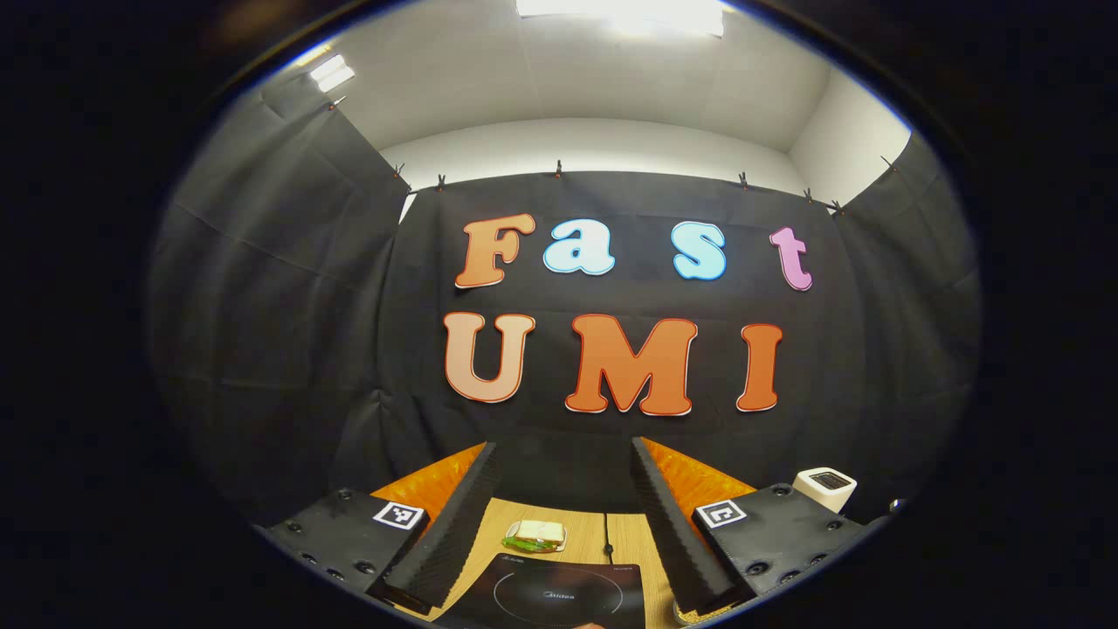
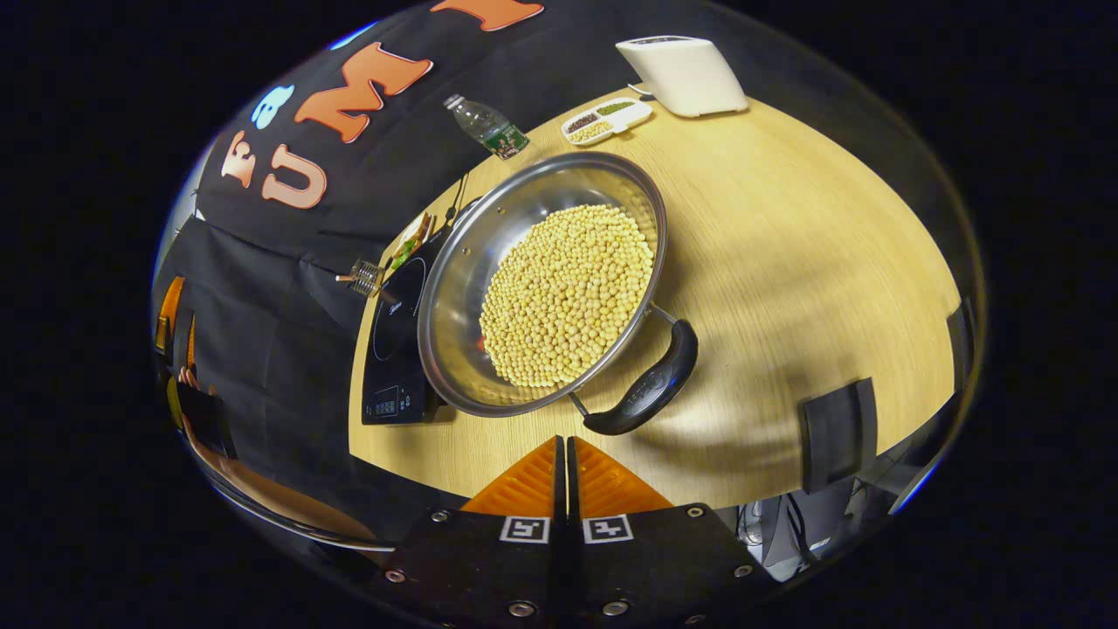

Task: First push the handle of the pot to place it horizontally, then grasp the pot with both hands and set it on the induction cooktop.

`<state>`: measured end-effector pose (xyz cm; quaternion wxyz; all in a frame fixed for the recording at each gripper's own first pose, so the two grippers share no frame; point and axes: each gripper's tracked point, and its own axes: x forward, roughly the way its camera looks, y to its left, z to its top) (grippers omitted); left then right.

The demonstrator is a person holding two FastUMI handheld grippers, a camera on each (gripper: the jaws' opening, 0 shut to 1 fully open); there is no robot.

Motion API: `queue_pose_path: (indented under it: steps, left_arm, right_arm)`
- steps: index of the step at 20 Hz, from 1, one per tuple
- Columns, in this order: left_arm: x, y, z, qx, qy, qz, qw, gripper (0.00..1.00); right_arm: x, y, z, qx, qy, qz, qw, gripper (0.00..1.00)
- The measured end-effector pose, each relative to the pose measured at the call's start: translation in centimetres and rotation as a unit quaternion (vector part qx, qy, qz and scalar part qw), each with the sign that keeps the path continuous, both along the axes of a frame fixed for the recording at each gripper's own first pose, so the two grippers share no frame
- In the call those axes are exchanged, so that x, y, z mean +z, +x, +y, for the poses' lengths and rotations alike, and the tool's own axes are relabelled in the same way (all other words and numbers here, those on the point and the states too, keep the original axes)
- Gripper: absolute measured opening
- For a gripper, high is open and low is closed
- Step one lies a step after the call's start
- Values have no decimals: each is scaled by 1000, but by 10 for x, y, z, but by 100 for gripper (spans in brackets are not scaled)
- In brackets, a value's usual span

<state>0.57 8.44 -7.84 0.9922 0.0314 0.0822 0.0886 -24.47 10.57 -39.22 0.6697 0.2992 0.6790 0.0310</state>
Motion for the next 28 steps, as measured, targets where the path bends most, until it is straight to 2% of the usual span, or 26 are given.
queue_pose_path:
  steps: [10, 13, 18, 23, 28]
  left_arm:
    - [-26, 5, 4, 6, -6, 35, 999, 98]
    - [-34, 9, -1, -2, -4, 47, 999, 98]
    - [-36, 11, 6, 2, 5, 51, 999, 98]
    - [-40, 15, 8, 3, 7, 53, 999, 98]
    - [-35, 19, 6, 1, 18, 43, 999, 98]
  right_arm:
    - [-33, 4, 9, -22, 4, 33, 999, 0]
    - [-43, 4, -2, -14, -22, 34, 999, 0]
    - [-52, 19, -19, -39, -47, 36, 997, 0]
    - [-57, 31, -37, -29, -87, 28, 995, 0]
    - [-61, 43, -56, -48, -100, 29, 993, 0]
